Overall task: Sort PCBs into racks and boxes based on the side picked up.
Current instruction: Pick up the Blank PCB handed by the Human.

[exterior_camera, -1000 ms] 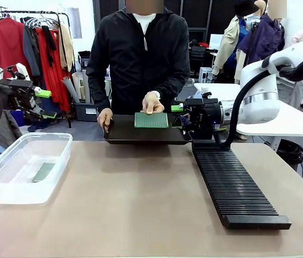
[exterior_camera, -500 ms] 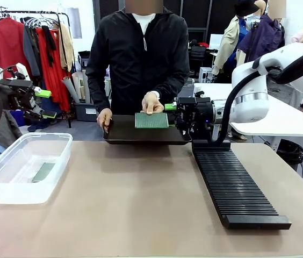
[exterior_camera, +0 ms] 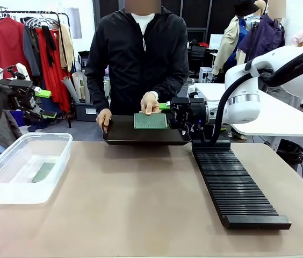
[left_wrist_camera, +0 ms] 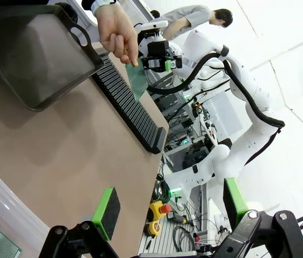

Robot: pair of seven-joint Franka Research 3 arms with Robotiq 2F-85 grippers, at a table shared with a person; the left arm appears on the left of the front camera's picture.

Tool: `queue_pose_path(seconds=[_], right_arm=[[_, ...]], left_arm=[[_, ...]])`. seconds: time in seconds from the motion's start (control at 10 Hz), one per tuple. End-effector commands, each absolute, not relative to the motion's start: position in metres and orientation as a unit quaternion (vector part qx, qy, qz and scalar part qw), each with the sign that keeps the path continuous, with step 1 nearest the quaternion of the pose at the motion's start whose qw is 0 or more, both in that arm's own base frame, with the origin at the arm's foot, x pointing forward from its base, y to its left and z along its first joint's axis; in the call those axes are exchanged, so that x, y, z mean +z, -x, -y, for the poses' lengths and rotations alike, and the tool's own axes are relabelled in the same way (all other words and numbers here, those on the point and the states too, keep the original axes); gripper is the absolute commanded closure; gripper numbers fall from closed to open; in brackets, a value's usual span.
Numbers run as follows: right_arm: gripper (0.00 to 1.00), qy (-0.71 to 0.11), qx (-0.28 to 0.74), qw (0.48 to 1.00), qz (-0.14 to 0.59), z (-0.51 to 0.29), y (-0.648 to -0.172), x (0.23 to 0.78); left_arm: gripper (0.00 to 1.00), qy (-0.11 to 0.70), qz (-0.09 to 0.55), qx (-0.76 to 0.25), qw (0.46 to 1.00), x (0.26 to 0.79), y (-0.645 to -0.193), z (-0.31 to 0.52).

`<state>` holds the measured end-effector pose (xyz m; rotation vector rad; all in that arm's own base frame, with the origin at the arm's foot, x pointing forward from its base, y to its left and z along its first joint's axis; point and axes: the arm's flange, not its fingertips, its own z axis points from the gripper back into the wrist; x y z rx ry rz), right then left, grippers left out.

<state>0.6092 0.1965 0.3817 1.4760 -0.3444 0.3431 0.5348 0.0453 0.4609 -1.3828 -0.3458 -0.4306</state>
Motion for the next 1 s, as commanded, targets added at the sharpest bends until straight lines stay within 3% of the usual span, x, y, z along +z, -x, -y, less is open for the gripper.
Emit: queue_pose_path(seconds=[0.0,0.3,0.5,0.9], right_arm=[[0.00,-0.669,0.134,0.714,0.158,-0.2050,-0.6192,0.3868],[0.03,-0.667,0.137,0.717,0.147,-0.2066,-0.6196,0.3869],[0.17,-0.667,0.141,0.718,0.142,-0.2078,-0.6192,0.3865],[0.66,-0.664,0.144,0.721,0.137,-0.2085,-0.6194,0.3870]], left_arm=[[0.00,0.631,0.162,-0.195,0.734,0.4626,-0.5340,-0.0460],[0.00,0.631,0.162,-0.195,0.734,0.4626,-0.5340,-0.0460],[0.00,0.631,0.162,-0.195,0.734,0.4626,-0.5340,-0.0460],[0.00,0.631,0.162,-0.195,0.734,0.4626,-0.5340,-0.0460]])
